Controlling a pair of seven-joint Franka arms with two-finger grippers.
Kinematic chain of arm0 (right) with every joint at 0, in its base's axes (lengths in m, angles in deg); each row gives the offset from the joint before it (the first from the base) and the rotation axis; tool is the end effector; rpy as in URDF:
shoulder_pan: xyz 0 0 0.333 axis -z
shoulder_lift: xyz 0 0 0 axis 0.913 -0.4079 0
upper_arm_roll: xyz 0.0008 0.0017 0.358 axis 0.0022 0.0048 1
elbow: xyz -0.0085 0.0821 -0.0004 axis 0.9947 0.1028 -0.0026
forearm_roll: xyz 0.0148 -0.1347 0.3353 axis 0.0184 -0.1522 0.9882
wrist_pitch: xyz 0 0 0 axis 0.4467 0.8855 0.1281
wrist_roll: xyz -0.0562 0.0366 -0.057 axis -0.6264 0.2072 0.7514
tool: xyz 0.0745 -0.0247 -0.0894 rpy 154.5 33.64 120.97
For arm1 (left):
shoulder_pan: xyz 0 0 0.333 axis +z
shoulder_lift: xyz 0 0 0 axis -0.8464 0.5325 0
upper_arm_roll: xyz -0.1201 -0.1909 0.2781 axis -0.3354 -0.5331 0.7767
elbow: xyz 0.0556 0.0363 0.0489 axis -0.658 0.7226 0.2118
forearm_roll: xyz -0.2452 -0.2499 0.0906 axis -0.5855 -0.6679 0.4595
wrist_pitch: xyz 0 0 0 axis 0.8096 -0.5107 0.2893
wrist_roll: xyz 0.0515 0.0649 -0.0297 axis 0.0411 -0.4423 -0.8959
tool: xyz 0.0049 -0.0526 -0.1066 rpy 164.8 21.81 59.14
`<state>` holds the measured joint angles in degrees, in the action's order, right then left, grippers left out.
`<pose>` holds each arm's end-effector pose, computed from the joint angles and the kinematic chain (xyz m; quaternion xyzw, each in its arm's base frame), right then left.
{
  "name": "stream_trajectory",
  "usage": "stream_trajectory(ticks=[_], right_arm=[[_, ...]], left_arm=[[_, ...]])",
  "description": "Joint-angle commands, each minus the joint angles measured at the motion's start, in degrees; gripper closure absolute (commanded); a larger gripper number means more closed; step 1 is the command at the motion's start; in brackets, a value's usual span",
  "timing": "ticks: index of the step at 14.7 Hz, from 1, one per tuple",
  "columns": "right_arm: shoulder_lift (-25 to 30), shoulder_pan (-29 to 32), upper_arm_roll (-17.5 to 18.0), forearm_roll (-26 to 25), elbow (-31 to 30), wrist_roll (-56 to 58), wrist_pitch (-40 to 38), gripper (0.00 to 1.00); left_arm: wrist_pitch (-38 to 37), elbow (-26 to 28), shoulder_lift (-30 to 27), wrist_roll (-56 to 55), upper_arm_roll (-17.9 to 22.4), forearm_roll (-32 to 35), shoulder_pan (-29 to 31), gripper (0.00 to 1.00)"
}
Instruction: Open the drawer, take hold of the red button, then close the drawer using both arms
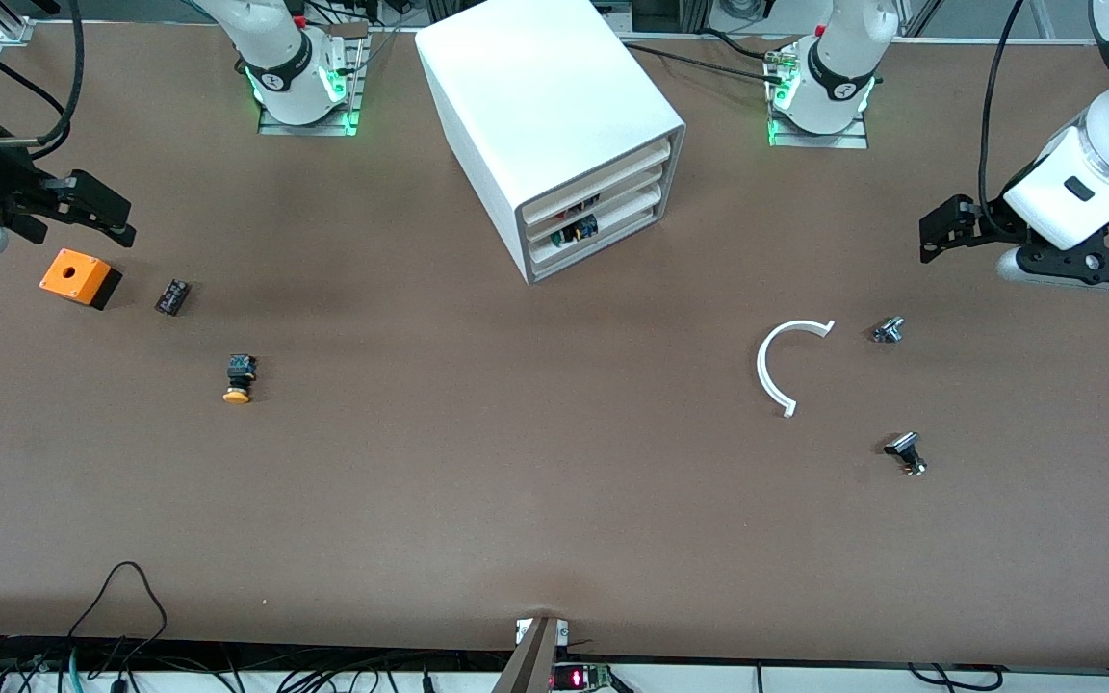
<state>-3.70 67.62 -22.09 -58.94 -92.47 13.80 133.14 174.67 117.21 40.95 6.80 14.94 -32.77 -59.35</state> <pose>0.5408 0.0525 0.6643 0.9999 -0.0156 0.0023 0.0062 0.5330 -0.0574 0.6209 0.9987 -0.0491 -0.0156 0.0001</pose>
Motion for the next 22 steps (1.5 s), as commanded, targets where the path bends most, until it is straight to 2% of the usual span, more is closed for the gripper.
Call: stream_trajectory(ticks=[1,4,7,8,9,22], right_arm=[[-1.44,0.24,0.82,-1.09,-1.43,-0.10,-1.12,0.01],[-2.59,0.07,0.82,-1.26,-1.17,7.17,-1.13,0.01],[-5.57,-0.29,0.82,-0.57,-1.25,7.29,-0.69,0.01],[-10.36,-3.77,0.90,3.61,-1.43,-7.94,2.53,0.01],[-10.93,-3.98,0.90,5.40,-1.43,-10.53,3.26,0.01],[-12.34,-9.43,0.82,5.76,-1.25,-21.81,7.21,0.01]], left_arm=[[-1.42,-1.74,0.55,-0.36,-0.47,0.75,0.03,0.00],[-1.42,-1.74,0.55,-0.36,-0.47,0.75,0.03,0.00],[-1.42,-1.74,0.55,-0.36,-0.47,0.75,0.03,0.00],[-1.42,-1.74,0.55,-0.88,-0.55,0.75,-0.06,0.00],[-1.42,-1.74,0.55,-0.89,-0.56,0.75,-0.06,0.00],[-1.42,-1.83,0.55,-0.89,-0.56,0.66,-0.06,0.00]])
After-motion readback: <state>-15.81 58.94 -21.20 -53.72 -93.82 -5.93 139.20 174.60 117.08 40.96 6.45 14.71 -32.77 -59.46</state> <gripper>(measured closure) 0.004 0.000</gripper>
